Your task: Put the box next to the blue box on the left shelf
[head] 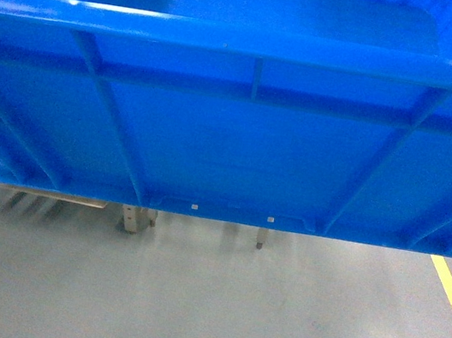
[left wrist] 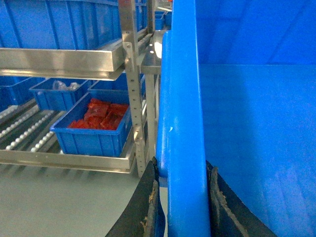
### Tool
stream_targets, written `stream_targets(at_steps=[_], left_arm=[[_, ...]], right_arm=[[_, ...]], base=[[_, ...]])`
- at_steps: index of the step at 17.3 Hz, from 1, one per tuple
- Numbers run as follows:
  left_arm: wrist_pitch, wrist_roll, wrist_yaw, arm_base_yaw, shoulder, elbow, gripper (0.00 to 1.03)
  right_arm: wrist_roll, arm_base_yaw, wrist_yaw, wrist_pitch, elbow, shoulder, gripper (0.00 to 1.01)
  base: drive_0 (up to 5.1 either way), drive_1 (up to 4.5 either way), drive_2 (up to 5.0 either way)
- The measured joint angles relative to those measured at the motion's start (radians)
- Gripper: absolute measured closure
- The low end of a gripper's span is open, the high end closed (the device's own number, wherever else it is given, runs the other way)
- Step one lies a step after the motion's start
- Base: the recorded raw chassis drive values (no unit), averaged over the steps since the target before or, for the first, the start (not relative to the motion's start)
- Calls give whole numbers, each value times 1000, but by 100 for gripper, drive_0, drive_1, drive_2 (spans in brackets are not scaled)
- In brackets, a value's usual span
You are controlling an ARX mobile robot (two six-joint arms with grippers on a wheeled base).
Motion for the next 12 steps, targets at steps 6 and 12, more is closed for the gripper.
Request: stream_targets(at_steps=[6, 12], left_arm=[[0, 0, 2, 0, 0, 0, 87], [-2, 0, 0, 0, 0, 0, 87]], right_arm=[[0, 0, 0, -3, 0, 0, 83], [0, 0, 0, -1, 0, 0, 83]], base=[[8, 438, -422], [9, 439, -421]])
